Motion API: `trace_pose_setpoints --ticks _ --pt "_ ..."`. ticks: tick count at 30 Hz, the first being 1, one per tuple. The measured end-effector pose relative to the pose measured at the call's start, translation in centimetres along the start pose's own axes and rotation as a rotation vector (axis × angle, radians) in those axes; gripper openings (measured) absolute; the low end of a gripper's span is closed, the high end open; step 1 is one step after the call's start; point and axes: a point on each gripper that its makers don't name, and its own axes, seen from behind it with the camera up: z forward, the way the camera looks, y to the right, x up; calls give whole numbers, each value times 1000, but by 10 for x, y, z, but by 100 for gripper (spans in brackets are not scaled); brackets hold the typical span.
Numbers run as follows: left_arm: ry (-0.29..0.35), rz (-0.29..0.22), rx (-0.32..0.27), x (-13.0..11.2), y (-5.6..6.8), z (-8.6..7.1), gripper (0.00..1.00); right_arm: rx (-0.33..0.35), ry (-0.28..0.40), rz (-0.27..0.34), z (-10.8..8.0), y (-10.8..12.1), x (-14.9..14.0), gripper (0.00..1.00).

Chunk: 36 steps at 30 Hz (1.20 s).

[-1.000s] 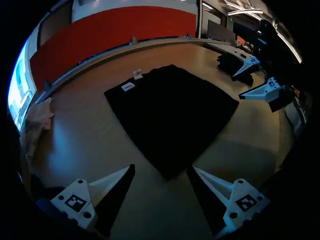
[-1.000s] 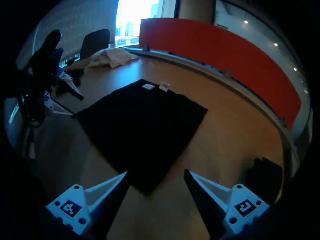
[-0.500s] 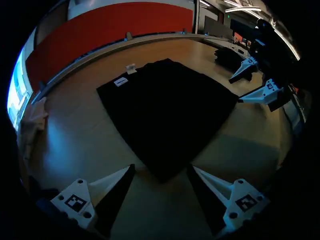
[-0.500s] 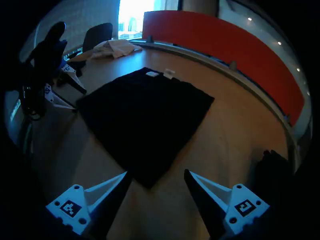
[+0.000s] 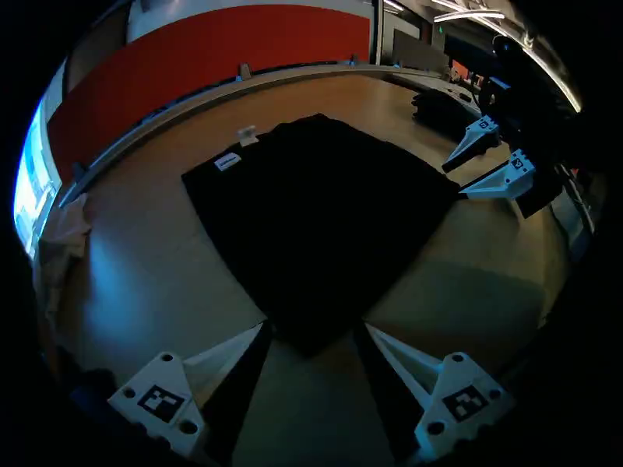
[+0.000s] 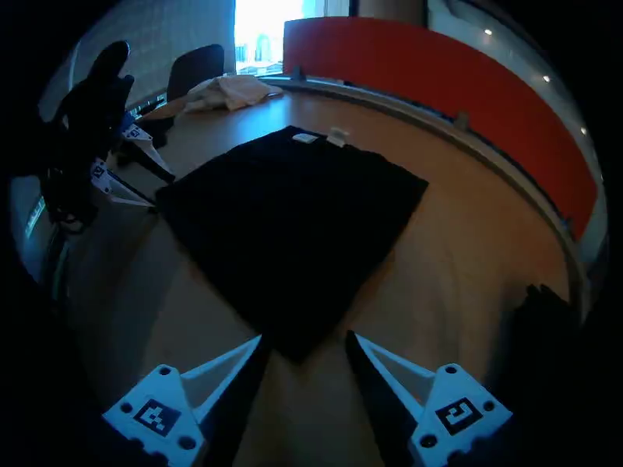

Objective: Fold towel

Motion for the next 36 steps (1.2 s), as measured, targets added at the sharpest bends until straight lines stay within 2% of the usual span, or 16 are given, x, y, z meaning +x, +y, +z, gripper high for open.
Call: trace_pose_setpoints --ticks 4,8,14,18,20,26,28,30,34,36 --pt "-2 -2 -1 0 0 0 76 9 3 -12 0 -2 0 66" --pt "-5 -2 -1 0 0 0 76 22 4 -22 1 -6 1 56" --pt "-10 -13 6 -1 -1 0 63 38 3 -4 2 -9 0 43" --pt "-14 -21 11 -1 -2 0 56 34 2 5 1 -8 -1 27" --pt "-16 -24 12 -1 -3 -1 53 33 0 9 1 -7 -1 23" --pt "-23 -29 14 -1 -4 -1 51 26 -4 21 2 -6 0 19" --pt "-23 -31 17 -1 -5 -1 46 26 -5 23 2 -7 0 19" --pt "-24 -35 22 -1 -6 -1 29 28 -5 24 2 -7 1 19" --pt "-23 -40 32 -1 -8 -1 26 32 -5 23 2 -9 2 18" --pt "-23 -35 35 -1 -7 0 20 35 -5 24 2 -10 2 17"
